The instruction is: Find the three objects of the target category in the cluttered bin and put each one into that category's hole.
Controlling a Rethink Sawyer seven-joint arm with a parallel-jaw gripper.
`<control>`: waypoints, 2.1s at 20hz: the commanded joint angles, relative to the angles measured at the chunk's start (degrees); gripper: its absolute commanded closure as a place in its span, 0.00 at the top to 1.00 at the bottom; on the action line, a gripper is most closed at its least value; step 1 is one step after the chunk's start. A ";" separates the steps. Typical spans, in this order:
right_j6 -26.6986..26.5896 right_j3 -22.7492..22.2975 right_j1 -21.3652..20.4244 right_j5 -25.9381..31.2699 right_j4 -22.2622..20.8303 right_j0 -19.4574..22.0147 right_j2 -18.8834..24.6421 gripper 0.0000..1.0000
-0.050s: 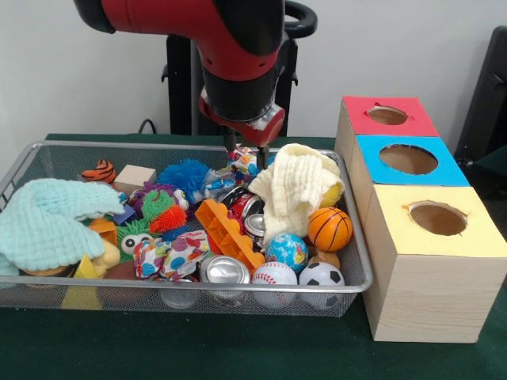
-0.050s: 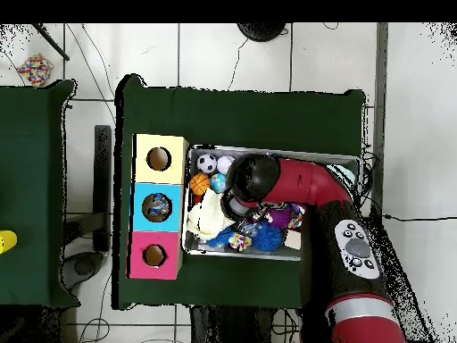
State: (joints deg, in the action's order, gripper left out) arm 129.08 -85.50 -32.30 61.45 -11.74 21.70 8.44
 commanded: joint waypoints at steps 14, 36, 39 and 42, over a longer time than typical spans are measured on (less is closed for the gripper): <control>7.33 5.70 3.63 3.88 -4.67 -9.51 -8.18 1.00; 8.48 8.83 7.87 0.30 -4.42 -15.57 -16.04 1.00; 8.38 9.48 8.90 0.23 -4.04 -15.94 -16.47 1.00; 8.80 9.58 9.73 -0.72 -3.73 -16.47 -17.13 1.00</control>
State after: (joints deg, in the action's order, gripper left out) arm 129.08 -77.45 -26.46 62.09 -13.95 5.54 -8.14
